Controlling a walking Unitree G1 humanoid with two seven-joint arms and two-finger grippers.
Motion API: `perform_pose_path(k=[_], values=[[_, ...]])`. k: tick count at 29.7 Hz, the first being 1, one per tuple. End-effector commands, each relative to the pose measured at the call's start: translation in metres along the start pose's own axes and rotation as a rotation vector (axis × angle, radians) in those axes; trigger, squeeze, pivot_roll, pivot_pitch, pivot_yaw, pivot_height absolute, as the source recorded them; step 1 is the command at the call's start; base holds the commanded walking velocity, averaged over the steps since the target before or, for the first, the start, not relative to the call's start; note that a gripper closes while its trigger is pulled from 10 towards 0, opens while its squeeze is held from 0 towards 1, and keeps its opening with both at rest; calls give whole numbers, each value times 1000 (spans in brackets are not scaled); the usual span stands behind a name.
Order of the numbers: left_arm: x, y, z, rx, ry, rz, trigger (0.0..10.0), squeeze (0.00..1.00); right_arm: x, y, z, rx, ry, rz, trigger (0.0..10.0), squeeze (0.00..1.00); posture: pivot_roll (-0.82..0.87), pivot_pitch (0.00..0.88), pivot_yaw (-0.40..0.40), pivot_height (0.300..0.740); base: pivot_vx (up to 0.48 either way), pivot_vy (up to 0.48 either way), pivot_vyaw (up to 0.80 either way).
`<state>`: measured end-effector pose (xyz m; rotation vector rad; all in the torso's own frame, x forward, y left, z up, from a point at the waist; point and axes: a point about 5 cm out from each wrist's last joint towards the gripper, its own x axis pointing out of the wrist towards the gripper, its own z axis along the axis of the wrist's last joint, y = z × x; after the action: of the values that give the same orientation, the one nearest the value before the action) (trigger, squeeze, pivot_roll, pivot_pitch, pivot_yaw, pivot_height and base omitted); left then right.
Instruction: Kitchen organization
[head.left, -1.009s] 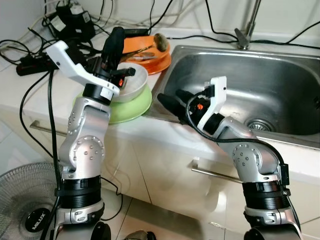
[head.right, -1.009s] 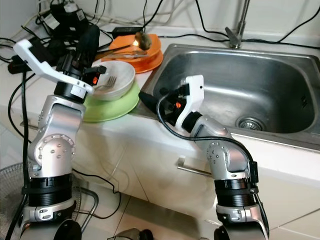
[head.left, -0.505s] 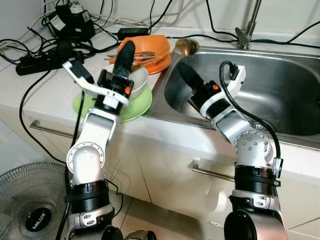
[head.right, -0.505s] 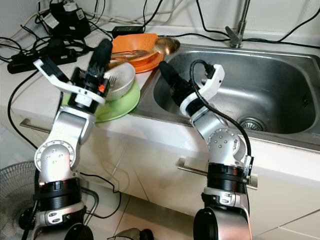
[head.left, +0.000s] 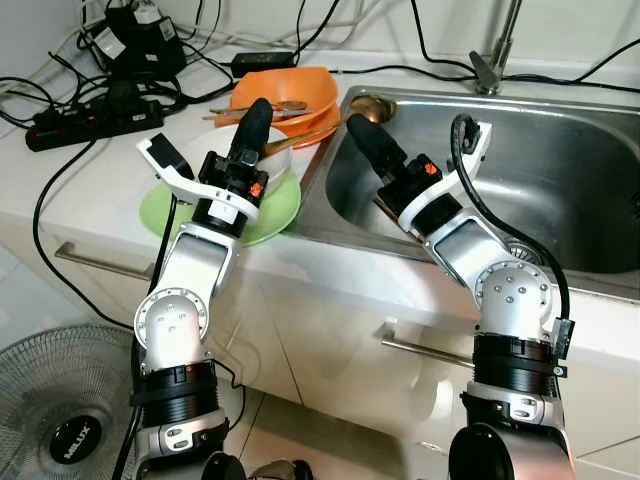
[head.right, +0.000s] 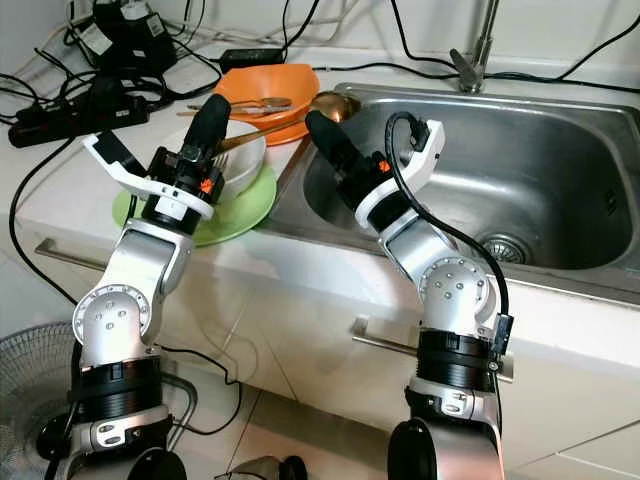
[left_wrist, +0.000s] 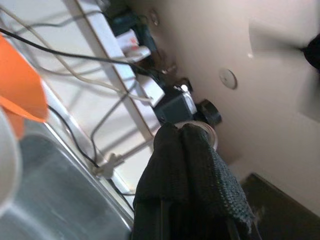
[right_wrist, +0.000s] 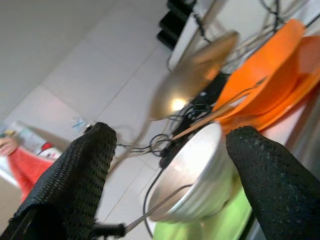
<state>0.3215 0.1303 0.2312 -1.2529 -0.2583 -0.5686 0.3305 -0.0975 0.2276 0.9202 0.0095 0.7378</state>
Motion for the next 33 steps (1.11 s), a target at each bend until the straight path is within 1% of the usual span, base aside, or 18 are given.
perform_pose_path(k=[1, 4, 10, 11, 15, 21, 25, 29, 30, 33], values=[[0, 0, 12, 27, -35, 10, 0, 0, -4, 5, -1, -13, 25, 41, 10000, 0, -27, 63, 135, 740, 0, 0, 0], [0, 0, 14, 28, -26, 4, 0, 0, -7, 1, -1, -13, 30, 27, 10000, 0, -28, 63, 137, 740, 0, 0, 0], [0, 0, 10, 15, -14, 13, 0, 0, -5, 2, -3, -3, 28, 29, 10000, 0, -29, 62, 140, 740, 0, 0, 0], [2, 0, 4, -4, 1, 10, 0, 0, 0, 5, -8, 12, 34, 46, 10000, 0, -30, 61, 142, 740, 0, 0, 0], [3, -1, -1, -18, 17, 9, 0, 0, 4, 7, -13, 27, 41, 56, 10000, 0, -28, 61, 141, 740, 0, 0, 0], [4, 0, -16, -53, 77, -4, 0, 0, 18, 14, -21, 65, 32, 91, 10000, 0, -26, 61, 142, 740, 0, 0, 0], [3, -1, -21, -70, 95, -15, 0, 0, 21, 16, -21, 75, 20, 104, 10000, 0, -24, 60, 141, 740, 0, 0, 0], [0, -3, -24, -78, 105, -23, 0, 0, 23, 15, -20, 74, 3, 94, 10000, 0, -25, 62, 140, 740, 0, 0, 0], [-1, -3, -25, -81, 108, -24, 0, 0, 23, 14, -19, 87, -20, 94, 0, 0, -25, 62, 141, 740, 0, 0, 0], [-4, -4, -26, -82, 110, -26, 0, 0, 22, 15, -15, 103, -49, 103, 0, 0, -25, 63, 140, 740, 0, 0, 0]])
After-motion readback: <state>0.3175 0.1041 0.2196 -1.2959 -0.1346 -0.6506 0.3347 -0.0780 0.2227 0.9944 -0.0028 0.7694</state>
